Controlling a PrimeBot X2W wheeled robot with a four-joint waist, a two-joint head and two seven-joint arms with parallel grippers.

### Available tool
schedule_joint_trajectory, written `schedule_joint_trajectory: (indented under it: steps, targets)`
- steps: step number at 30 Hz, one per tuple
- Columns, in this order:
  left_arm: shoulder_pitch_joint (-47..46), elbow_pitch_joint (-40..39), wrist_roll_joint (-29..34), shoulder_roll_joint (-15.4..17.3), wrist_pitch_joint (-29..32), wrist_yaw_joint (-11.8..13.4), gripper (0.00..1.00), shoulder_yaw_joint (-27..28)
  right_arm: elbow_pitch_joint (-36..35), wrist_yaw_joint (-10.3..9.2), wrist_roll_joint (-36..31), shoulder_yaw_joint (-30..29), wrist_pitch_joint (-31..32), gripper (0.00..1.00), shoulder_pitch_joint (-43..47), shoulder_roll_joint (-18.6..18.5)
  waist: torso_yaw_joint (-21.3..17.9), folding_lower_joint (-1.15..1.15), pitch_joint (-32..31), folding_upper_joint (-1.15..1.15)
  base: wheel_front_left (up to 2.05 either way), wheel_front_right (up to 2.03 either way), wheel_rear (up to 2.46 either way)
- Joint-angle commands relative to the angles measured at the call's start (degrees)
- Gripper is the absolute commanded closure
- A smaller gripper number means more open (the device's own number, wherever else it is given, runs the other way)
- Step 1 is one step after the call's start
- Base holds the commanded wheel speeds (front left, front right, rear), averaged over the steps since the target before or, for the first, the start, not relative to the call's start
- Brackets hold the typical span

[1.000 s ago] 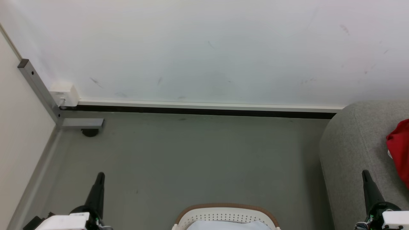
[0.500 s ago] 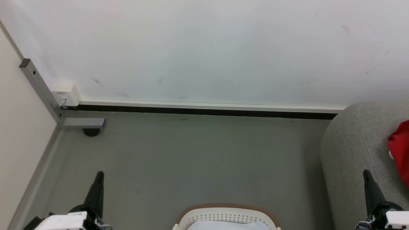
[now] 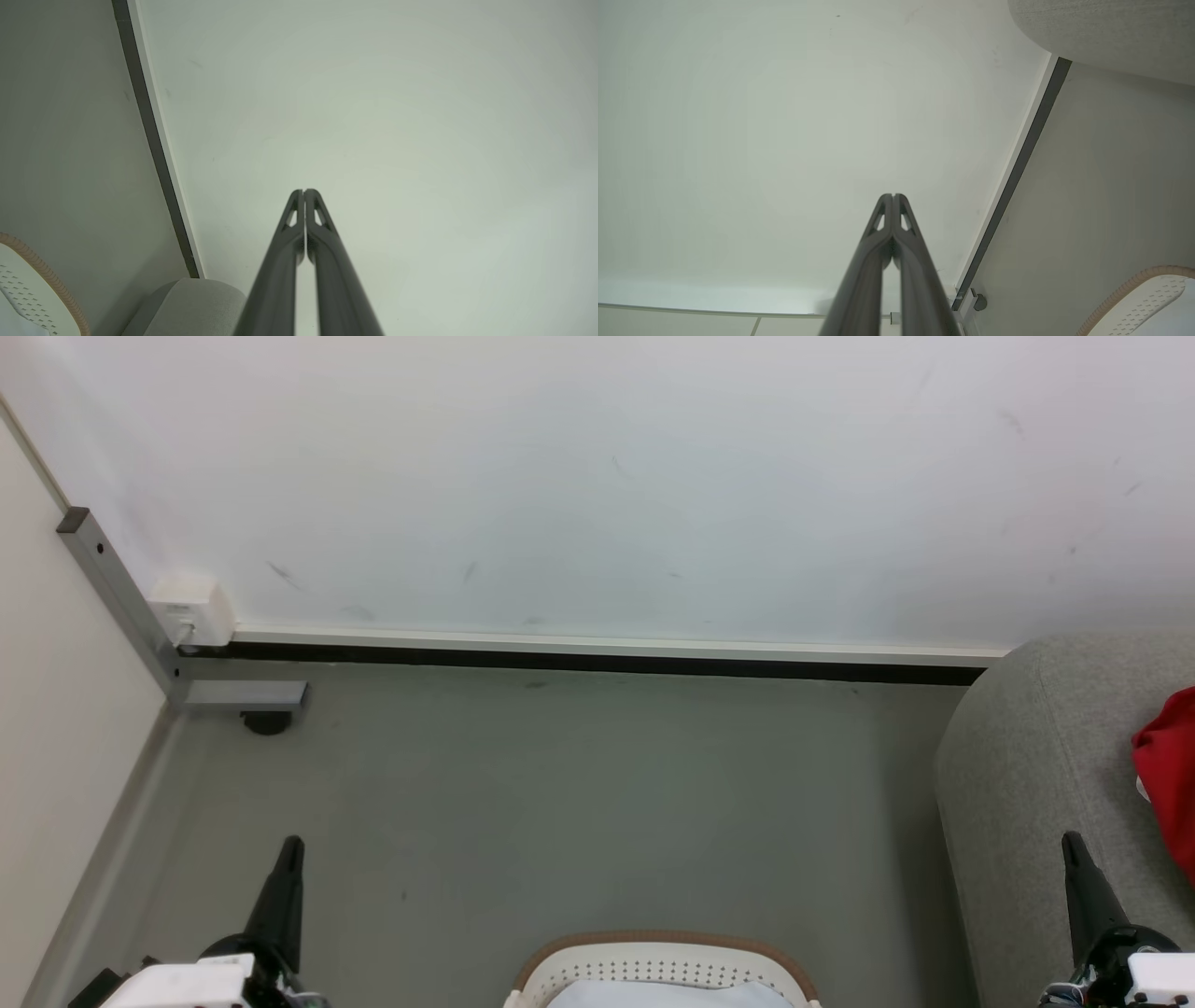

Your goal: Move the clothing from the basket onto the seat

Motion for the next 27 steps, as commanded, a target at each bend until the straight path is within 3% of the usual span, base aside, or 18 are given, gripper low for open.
schedule_joint_trajectory:
  steps: [1,27]
  targets:
    - [-0.51,0.03,-0.68,0.11,0.28,-0.02,1.00,0.18,0.12,-0.12,-0.18,-0.12,0.11,1.00,-0.68,-0.03,0.00,0.00,0.00,0.00,0.00,0.00,0.00]
    - [-0.50,0.02,-0.72,0.11,0.24,-0.02,1.00,0.14,0.14,-0.12,-0.46,-0.44,0.38,1.00,-0.72,0.18,0.00,0.00,0.00,0.00,0.00,0.00,0.00]
